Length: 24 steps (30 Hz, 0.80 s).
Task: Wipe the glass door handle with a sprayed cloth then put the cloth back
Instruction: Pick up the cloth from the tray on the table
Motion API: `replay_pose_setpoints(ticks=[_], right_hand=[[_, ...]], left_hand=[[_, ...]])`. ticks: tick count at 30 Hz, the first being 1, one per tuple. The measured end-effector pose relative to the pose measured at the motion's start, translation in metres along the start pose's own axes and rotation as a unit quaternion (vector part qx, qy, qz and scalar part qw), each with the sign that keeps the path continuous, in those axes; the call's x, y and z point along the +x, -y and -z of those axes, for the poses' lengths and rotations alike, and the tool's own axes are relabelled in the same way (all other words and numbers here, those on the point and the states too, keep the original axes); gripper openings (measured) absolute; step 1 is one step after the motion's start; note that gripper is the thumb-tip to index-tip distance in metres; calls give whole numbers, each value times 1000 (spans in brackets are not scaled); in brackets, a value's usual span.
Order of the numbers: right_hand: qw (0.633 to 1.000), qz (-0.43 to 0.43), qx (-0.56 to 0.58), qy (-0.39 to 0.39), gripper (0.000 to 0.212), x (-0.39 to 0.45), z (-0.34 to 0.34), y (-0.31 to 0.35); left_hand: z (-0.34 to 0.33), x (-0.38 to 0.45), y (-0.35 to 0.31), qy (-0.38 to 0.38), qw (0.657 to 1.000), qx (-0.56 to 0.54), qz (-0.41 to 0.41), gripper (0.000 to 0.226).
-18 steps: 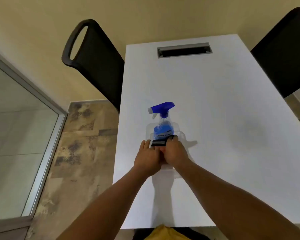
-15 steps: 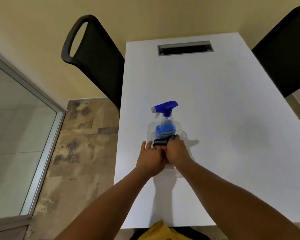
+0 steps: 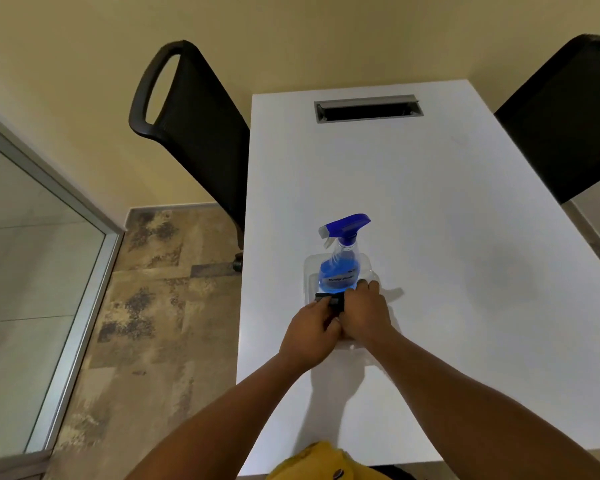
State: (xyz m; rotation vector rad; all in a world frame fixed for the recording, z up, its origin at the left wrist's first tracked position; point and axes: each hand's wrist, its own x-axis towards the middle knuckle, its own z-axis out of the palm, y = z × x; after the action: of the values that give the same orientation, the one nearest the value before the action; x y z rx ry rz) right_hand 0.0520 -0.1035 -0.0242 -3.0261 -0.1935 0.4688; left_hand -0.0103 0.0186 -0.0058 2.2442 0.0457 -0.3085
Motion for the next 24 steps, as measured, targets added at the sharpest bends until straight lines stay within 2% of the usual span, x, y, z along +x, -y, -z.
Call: replay_pose_setpoints(ticks=[5, 9, 12, 17, 20, 21, 22, 24], right_hand=[[994, 22, 109, 6, 33, -9, 5, -6], [985, 23, 171, 10, 32, -21, 13, -8], [977, 17, 213, 10, 22, -28, 21, -9], [969, 20, 245, -9, 41, -35, 34, -9], [962, 32, 270, -10, 62, -37, 42, -8], [963, 47, 267, -10, 62, -38, 44, -8], [964, 67, 258, -14, 54, -38, 47, -8], [965, 97, 244, -29, 32, -39, 55, -7]], left_hand=[[13, -11, 3, -80, 993, -81, 33, 32], [19, -10, 4, -99, 987, -117, 53, 26], [23, -13, -1, -117, 981, -133, 79, 30], [27, -18, -2, -114, 970, -150, 152, 41], [34, -18, -5, -99, 951, -215, 197, 30], [36, -18, -7, -98, 946, -222, 214, 23], [36, -19, -7, -102, 942, -221, 231, 17], [34, -21, -7, -124, 933, -209, 265, 20]])
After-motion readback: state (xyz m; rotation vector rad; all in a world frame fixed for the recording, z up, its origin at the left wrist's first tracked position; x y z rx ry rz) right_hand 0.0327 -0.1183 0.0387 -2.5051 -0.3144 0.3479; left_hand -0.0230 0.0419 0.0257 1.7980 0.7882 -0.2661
